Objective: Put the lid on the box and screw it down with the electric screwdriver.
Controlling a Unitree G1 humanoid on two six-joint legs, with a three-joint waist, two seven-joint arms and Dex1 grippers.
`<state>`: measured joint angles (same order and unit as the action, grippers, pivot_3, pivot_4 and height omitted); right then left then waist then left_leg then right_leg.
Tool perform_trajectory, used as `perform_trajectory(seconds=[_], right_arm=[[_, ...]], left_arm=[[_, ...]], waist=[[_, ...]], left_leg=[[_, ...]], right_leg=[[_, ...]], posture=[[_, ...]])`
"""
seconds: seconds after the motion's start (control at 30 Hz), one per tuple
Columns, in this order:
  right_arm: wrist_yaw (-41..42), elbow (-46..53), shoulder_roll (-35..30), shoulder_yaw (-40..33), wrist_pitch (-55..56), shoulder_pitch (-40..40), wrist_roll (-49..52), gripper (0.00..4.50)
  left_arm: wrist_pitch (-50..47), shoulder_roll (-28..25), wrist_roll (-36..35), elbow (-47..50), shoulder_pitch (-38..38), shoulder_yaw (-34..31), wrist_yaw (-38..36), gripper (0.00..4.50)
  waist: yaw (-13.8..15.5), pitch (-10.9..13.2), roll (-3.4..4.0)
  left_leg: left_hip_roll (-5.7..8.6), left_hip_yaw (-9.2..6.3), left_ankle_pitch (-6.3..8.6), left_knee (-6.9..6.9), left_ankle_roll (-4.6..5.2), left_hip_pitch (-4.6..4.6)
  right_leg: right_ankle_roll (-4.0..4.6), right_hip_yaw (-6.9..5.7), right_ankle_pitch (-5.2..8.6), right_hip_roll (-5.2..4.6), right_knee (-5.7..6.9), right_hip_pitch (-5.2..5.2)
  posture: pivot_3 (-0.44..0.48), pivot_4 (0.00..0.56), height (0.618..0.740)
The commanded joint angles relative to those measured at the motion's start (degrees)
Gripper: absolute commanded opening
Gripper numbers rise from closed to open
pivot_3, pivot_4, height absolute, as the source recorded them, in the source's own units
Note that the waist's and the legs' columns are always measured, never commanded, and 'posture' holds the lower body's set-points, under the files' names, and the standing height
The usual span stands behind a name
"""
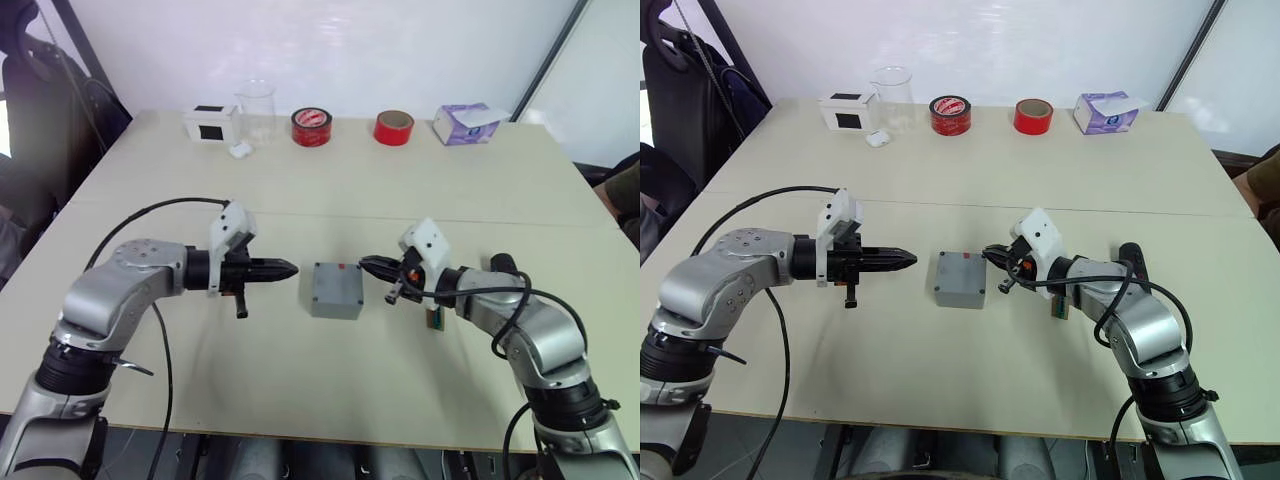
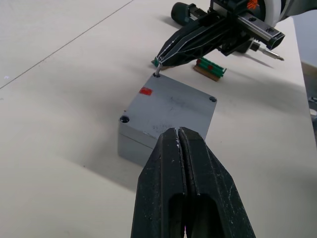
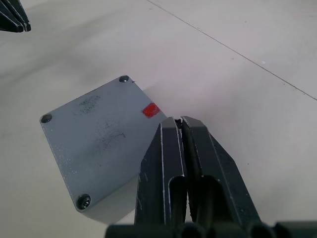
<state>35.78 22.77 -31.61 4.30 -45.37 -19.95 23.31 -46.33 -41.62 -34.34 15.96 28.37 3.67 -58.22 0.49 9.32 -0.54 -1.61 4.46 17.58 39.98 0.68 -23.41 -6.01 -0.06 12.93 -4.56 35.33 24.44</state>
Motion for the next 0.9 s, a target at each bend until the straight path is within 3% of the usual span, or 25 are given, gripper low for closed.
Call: perform_trajectory(seconds=[0.03,0.53,0.6,0.77,0.9], right_arm=[[0.2,0.5,-0.4,0.0,1.5,-0.1,-0.7,0.04],[0.8,-0.7,-0.5,1.3,1.4,-0.3,-2.3,0.04],[1.1,-0.7,-0.7,1.3,1.2,-0.5,-2.3,0.3],[1.6,-1.0,-1.8,0.2,0.4,-1.1,-2.1,2.15],[0.7,0.2,-1.8,-5.9,-4.0,-3.9,2.5,2.15]], left_arm=[[-0.1,0.0,-0.6,1.7,0.7,-0.4,0.2,0.0],[0.6,0.0,0.1,0.8,1.1,0.3,-0.6,0.0],[0.6,0.1,0.1,0.8,1.1,0.3,-0.6,0.0],[0.7,0.6,0.2,1.0,1.4,0.6,-0.3,0.0],[2.6,2.1,1.0,0.2,2.1,1.7,-0.8,0.0]], waist=[[0.0,0.0,0.0],[0.0,0.0,0.0],[0.0,0.0,0.0],[0.0,0.0,0.0],[0.1,0.0,0.0]], left_leg=[[0.0,0.0,0.0,0.0,0.0,0.0],[0.0,0.0,0.0,0.0,0.0,0.0],[0.0,0.0,0.0,0.0,0.0,0.0],[0.0,0.01,0.0,0.0,0.0,0.0],[0.0,0.01,0.0,0.0,0.0,0.0]], right_leg=[[0.0,0.0,0.0,0.0,0.0,0.0],[0.0,0.0,0.0,0.0,0.0,0.0],[0.0,0.0,0.0,0.0,0.0,0.0],[0.0,0.0,0.0,0.0,0.0,0.0],[0.0,-0.01,0.0,0.0,0.0,0.0]], posture=[[0.0,0.15,0.74],[0.0,0.15,0.74],[0.0,0.15,0.74],[0.0,0.15,0.74],[0.0,0.15,0.74]])
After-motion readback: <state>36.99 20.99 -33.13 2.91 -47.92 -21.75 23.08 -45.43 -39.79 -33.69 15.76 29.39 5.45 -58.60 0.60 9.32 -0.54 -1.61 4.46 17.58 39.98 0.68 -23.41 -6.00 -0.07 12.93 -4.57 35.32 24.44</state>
